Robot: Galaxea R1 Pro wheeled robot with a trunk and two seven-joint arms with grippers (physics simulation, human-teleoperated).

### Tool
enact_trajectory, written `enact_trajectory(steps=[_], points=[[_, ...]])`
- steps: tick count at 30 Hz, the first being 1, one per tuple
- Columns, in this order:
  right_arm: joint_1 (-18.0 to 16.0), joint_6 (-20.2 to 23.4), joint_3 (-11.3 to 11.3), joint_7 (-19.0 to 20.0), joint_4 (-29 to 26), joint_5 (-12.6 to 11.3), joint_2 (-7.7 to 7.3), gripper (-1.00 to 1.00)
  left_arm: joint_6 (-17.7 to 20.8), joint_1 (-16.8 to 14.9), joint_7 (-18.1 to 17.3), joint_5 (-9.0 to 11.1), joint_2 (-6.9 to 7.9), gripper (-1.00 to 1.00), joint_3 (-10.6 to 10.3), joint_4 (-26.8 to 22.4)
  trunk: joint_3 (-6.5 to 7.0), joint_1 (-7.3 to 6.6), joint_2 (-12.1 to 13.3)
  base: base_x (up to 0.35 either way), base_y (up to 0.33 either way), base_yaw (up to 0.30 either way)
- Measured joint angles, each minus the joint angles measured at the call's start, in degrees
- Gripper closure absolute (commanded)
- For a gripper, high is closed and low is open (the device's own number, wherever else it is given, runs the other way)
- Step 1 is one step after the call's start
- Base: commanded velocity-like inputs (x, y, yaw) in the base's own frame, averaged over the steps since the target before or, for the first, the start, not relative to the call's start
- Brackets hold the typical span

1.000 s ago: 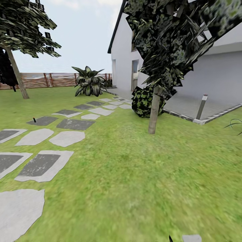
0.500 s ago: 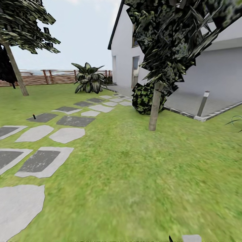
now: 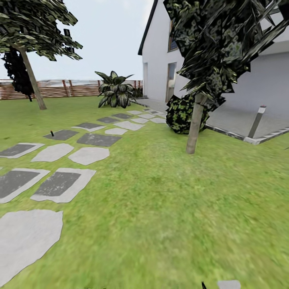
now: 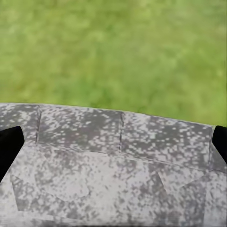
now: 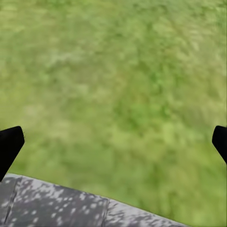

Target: Pick up the pesticide atomizer in the garden and spray insectifuge to fully cover both potted plants in the garden.

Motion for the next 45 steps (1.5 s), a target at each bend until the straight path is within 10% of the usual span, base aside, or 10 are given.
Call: enact_trajectory(steps=[45], points=[[0.00,-0.09,0.08,0.02,0.00,0.04,0.02,-1.00,0.00,0.00,0.07,0.00,0.00,-1.00,-0.04,0.00,-11.65,9.89,-18.05,0.000,0.000,0.158]])
